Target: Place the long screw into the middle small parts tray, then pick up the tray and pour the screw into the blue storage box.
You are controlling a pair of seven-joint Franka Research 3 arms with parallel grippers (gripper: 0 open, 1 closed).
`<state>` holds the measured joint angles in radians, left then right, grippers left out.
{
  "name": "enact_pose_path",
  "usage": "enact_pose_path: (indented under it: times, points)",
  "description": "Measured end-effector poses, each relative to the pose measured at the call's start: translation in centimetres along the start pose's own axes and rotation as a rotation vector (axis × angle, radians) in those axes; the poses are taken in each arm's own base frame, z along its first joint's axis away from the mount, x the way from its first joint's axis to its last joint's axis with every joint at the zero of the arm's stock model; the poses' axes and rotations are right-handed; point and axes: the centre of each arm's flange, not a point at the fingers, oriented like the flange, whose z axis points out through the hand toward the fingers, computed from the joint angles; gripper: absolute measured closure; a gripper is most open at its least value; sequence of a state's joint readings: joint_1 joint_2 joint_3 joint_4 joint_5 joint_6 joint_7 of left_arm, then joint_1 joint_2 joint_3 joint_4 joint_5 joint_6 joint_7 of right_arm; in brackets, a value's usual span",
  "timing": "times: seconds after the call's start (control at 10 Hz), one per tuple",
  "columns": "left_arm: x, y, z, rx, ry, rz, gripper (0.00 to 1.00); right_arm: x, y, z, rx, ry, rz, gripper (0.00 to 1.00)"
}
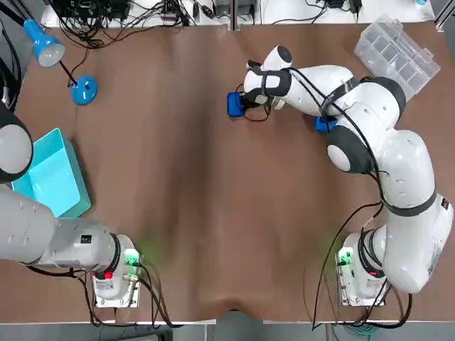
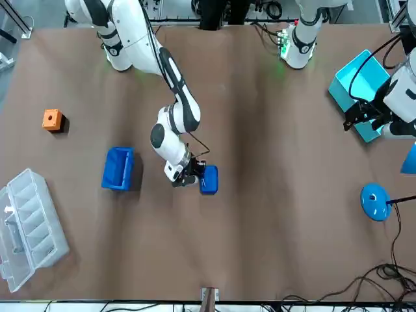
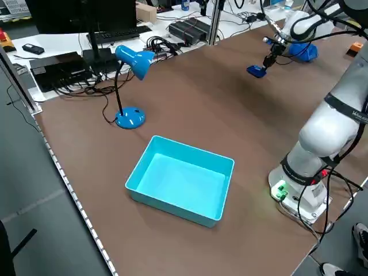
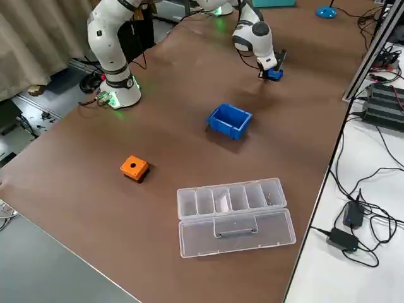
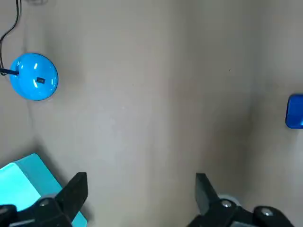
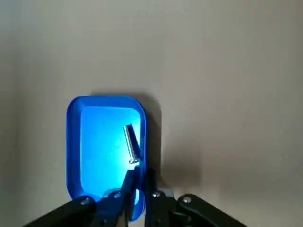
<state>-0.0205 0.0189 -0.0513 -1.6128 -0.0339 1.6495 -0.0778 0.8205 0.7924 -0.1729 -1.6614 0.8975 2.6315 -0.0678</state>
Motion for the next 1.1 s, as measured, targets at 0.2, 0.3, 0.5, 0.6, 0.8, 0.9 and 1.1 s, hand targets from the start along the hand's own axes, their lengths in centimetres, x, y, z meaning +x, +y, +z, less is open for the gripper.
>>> enact_pose_path:
  times: [0.2, 0.3, 0.5, 0.6, 0.8, 0.9, 1.1]
  points:
    - [0.1, 0.0, 0.2, 0.000, -0.004, -0.001, 0.00, 0.2, -0.2, -0.3, 0.005, 0.005, 0.002, 0.96]
    - [0.1, 0.0, 0.3, 0.000, -0.005, -0.001, 0.00, 0.2, -0.2, -0.3, 0.006, 0.005, 0.002, 0.96]
    - [0.2, 0.0, 0.3, 0.000, -0.006, -0.001, 0.00, 0.5, -0.2, -0.5, 0.015, -0.005, 0.011, 0.96]
    - [0.2, 0.0, 0.3, 0.000, -0.006, -0.001, 0.00, 0.7, 0.0, -0.6, 0.034, -0.021, 0.037, 0.96]
    - [0.2, 0.0, 0.3, 0.000, -0.006, -0.001, 0.00, 1.4, 0.5, -1.0, 0.057, -0.029, 0.073, 0.96]
    - [0.2, 0.0, 0.3, 0.000, -0.006, -0.001, 0.00, 1.6, 0.7, -1.2, 0.063, -0.025, 0.084, 0.96]
    - [0.2, 0.0, 0.3, 0.000, -0.006, -0.001, 0.00, 2.4, 0.7, -2.1, 0.087, -0.035, 0.102, 0.97]
